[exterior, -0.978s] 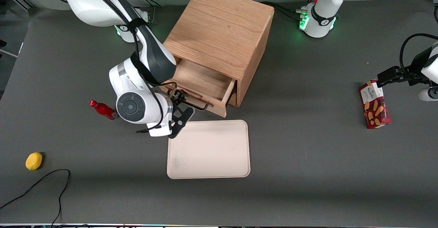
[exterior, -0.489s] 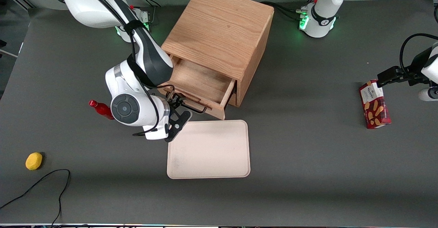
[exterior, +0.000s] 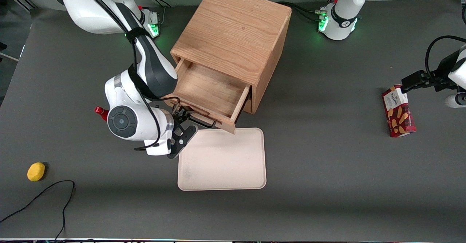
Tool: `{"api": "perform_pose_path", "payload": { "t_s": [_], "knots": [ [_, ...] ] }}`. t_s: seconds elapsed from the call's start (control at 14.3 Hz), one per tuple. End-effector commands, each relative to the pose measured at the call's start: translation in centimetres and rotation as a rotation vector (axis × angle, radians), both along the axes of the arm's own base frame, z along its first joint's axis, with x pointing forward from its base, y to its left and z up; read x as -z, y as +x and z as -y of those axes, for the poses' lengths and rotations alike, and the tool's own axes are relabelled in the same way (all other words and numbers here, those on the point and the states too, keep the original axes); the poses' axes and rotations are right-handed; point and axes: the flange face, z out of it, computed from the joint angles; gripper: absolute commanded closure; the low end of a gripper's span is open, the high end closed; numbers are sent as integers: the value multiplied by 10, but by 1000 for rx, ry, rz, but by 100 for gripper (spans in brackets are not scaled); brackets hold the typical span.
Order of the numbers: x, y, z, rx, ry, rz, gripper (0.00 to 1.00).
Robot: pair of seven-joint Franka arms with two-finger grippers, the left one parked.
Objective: Open upper drawer
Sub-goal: 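Pull the upper drawer outward by its handle with the right gripper, then keep pulling the drawer further out toward the white tray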
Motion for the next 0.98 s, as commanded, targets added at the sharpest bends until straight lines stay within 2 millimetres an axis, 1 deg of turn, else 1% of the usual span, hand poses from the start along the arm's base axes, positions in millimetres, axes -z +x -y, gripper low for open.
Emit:
{"api": "perform_pose_path", "payload": {
  "t_s": [0.0,0.28,0.35,0.42,0.56,0.7,0.84,0.91],
  "knots": [
    [2,13,4,12,38,17,0],
    [4,18,12,29,53,19,0],
    [4,22,19,45,63,17,0],
    [4,23,22,50,64,17,0],
    [2,25,24,60,74,29,0],
    [1,29,30,83,92,31,0],
    [-7,33,31,96,115,44,0],
    [-7,35,35,103,118,45,0]
  ]
}}
